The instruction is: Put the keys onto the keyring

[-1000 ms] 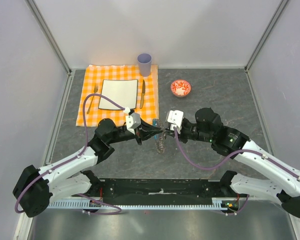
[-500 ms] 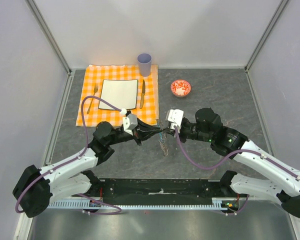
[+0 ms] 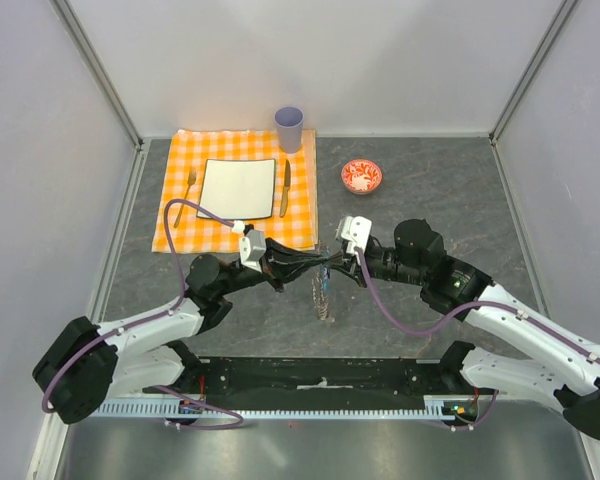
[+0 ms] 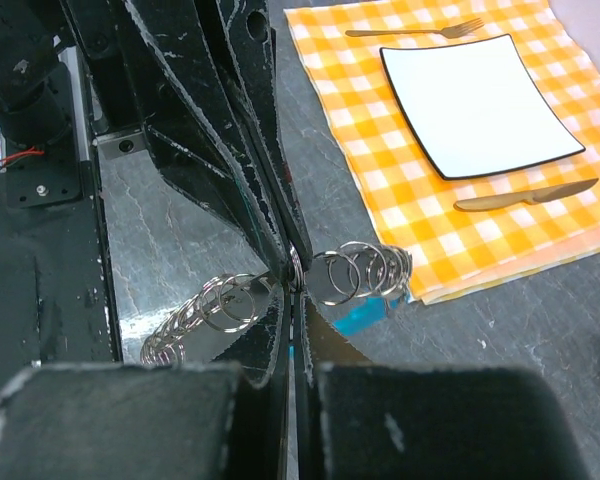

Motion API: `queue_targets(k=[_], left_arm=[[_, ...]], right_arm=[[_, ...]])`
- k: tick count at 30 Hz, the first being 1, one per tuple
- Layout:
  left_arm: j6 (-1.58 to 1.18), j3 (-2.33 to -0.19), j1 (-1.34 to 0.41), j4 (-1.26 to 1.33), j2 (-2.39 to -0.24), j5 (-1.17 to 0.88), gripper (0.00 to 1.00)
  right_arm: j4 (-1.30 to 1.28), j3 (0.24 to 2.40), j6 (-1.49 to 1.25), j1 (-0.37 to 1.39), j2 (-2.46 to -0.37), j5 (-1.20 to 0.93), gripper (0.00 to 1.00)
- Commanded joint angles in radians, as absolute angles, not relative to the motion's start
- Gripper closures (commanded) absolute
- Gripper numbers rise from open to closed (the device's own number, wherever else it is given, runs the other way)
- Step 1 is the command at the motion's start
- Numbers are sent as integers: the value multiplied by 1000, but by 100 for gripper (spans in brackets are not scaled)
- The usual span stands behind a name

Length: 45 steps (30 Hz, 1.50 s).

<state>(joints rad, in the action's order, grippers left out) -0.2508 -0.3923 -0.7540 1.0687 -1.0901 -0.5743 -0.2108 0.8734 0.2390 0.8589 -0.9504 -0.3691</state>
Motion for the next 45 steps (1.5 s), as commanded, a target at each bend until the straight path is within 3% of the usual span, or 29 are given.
queue_targets(k=[1,6,13,20,22,25,28,29,45], left_arm=[[-282,-422,-764,1250,-1095,-499,98],[-223,-425,-764,1145,-1043,-474,98],[-222,-422,-762,1143,-1029,-469,98],[-225,-420,-764,1140,-1023,-479,98],[-225,-420,-764,1140,-1023,-480,98],[-229,-422,-764,1140,-1022,-485,98],[-230,-420,-764,1143,-1022,-482,98],[-230,-420,-764,1144,-1022,-480,98],[-267,-434,-810,1282,-1129,-466,98]], right_arm=[[-144,862,190,887,-963,-485,100],[-175,845,210,887,-891,-312,95],[-189,851,213,885,-893,-327,94],[-199,854,215,885,-891,-333,75],[-204,854,218,887,-887,-330,75],[-209,854,222,885,-887,-333,80],[-212,857,222,885,-890,-344,99],[-210,859,221,885,-890,-350,100],[-66,853,117,887,-936,-551,100]])
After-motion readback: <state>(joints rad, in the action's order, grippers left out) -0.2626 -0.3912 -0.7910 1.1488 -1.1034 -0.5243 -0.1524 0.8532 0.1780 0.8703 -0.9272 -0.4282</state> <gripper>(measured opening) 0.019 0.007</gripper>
